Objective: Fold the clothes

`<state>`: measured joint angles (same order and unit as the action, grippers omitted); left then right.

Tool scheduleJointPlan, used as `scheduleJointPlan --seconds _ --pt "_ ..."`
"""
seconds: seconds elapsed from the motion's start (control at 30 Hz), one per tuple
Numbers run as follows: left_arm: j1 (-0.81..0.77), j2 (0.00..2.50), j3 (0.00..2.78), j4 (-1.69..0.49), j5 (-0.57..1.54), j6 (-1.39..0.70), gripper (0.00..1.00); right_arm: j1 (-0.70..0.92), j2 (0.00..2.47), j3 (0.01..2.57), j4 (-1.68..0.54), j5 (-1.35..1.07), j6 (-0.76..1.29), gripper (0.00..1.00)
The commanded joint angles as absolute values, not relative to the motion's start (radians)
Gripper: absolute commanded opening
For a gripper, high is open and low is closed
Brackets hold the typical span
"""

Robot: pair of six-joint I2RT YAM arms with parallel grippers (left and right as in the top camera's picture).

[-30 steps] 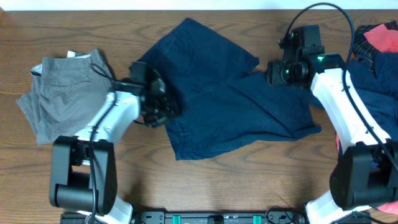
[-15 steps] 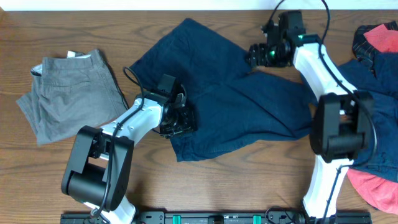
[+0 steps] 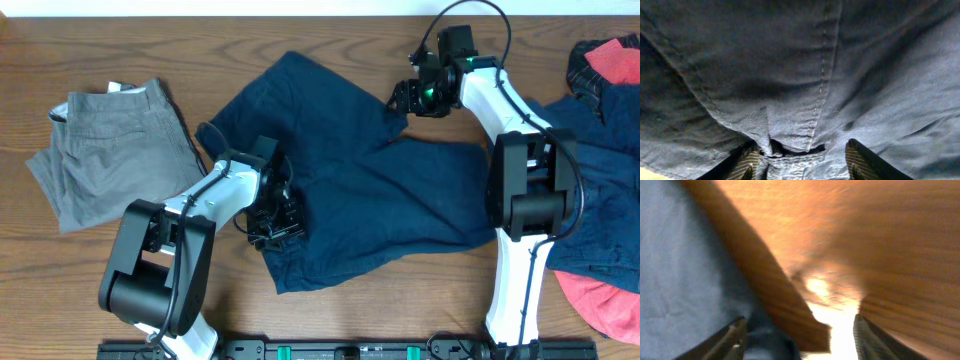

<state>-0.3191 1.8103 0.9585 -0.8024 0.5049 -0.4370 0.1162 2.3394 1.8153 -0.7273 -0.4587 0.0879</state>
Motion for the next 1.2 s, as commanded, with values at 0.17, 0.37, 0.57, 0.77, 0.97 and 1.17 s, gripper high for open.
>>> scheduleJointPlan --seconds 0.17,0.37,0.57,0.77,0.97,1.17 --pt "-0.240 1.895 0.883 -0.781 0.304 -0.403 0.61 0.144 2.383 1.813 -0.831 -0.688 -0.043 0.57" --pt "-0.226 1.895 0.883 -0.778 0.304 -0.400 0.61 0.146 2.382 1.813 -0.907 -0.690 -0.087 0.01" --pt "-0.226 1.895 0.883 -0.776 0.304 -0.400 0.61 0.143 2.338 1.874 -0.916 -0.720 -0.067 0.01" --pt "-0.226 1.895 0.883 -0.776 0.304 -0.400 0.61 0.229 2.192 1.967 -0.966 -0.708 -0.086 0.01" --pt "-0.226 1.895 0.883 -0.775 0.304 -0.400 0.61 0.408 2.132 1.967 -1.069 -0.640 -0.121 0.01" --pt "-0.226 1.895 0.883 -0.774 0.304 -0.400 0.61 0.559 2.138 1.940 -1.155 -0.466 -0.155 0.34"
